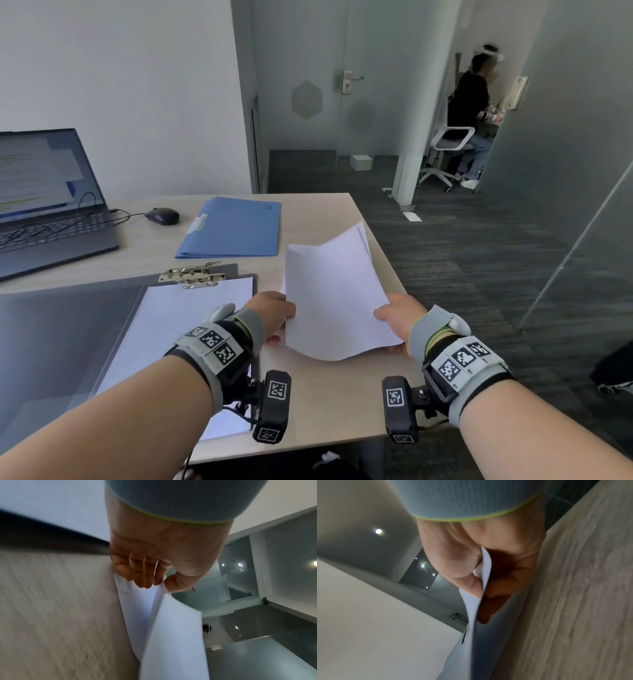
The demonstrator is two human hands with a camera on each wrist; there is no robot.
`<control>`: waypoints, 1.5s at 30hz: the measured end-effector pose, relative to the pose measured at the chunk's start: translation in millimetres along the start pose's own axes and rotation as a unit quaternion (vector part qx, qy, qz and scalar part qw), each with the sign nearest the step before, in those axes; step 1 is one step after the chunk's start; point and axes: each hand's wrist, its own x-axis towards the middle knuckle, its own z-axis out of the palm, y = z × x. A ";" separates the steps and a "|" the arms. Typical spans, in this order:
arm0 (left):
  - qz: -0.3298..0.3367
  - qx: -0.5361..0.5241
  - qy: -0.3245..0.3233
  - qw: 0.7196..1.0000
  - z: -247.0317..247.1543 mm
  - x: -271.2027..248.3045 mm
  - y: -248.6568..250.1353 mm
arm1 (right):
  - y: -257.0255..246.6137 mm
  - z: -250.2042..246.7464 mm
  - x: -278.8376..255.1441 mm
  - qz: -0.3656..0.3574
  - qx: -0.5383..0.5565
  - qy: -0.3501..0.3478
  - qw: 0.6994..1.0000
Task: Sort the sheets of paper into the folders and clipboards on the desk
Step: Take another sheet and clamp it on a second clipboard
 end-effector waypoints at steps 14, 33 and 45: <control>0.200 -0.244 0.018 0.949 -72.1 -15.8 14.6 | -27.5 20.5 -30.1 -0.194 0.206 -0.105 0.954; 0.256 -0.142 -0.003 0.956 -90.2 -37.3 -32.5 | -47.4 66.1 -48.0 -0.195 0.266 -0.097 0.939; 0.243 -0.117 0.025 0.963 -103.4 -51.6 -26.8 | -62.4 65.7 -59.3 -0.238 0.175 -0.067 0.953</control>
